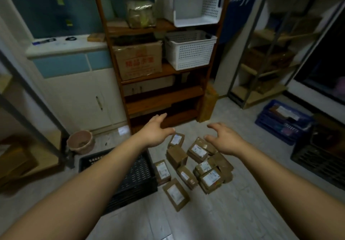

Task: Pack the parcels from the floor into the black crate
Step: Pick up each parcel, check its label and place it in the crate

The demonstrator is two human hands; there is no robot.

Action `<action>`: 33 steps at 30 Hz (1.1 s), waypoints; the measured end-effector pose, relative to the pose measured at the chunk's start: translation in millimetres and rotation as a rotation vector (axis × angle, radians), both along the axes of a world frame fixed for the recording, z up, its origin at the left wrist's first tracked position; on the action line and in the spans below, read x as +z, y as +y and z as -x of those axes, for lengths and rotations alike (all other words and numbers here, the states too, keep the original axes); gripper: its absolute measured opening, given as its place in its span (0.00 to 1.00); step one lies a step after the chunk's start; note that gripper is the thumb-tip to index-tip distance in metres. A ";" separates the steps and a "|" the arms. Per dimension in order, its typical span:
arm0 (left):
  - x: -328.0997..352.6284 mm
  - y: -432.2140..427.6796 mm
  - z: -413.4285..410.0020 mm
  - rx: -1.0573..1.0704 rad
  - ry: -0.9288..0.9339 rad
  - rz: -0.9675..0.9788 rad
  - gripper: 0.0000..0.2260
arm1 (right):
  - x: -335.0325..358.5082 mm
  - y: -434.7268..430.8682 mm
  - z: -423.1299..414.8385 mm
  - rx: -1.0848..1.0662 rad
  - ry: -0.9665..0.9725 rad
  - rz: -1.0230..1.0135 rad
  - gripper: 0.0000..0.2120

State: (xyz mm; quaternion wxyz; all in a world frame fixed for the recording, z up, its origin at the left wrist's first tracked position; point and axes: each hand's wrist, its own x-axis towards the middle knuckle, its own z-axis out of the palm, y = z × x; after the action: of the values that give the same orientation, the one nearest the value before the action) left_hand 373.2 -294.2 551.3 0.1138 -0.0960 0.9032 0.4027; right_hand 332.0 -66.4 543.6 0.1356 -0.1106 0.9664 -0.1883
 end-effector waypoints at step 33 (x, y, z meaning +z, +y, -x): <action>-205.2 101.6 164.2 -0.186 -0.450 0.390 0.41 | -162.6 130.4 186.1 0.150 -0.368 -0.045 0.27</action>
State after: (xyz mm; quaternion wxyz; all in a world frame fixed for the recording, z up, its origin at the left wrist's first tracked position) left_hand 208.9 -192.6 346.1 0.3268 -0.1196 0.9204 0.1785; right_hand 145.9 64.0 381.0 0.3260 -0.1428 0.9183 -0.1732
